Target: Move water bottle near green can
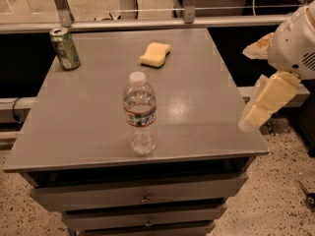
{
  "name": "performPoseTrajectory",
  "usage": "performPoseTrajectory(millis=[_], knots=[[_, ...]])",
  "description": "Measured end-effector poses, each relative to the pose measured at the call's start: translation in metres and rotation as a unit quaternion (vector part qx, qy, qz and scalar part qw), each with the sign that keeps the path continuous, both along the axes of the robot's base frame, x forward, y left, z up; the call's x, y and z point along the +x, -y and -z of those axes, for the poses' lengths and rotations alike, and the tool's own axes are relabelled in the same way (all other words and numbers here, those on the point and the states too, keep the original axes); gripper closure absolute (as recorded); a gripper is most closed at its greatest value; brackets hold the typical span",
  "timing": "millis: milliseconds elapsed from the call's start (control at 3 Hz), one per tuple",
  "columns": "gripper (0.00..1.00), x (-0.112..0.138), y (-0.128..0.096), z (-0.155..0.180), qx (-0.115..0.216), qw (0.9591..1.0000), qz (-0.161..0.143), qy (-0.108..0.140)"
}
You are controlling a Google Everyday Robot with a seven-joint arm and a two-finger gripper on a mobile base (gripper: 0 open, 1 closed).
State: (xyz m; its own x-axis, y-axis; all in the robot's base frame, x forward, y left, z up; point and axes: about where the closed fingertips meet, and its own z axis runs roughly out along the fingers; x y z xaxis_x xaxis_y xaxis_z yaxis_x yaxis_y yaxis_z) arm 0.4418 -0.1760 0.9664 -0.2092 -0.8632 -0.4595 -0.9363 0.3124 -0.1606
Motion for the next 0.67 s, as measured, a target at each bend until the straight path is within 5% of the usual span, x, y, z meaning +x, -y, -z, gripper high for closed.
performPoseTrajectory(millis=[333, 667], knots=[[0.00, -0.005, -0.042, 0.002, 0.092, 0.9954, -0.025, 0.011], [0.00, -0.010, -0.099, 0.005, 0.184, 0.9804, -0.067, 0.022]])
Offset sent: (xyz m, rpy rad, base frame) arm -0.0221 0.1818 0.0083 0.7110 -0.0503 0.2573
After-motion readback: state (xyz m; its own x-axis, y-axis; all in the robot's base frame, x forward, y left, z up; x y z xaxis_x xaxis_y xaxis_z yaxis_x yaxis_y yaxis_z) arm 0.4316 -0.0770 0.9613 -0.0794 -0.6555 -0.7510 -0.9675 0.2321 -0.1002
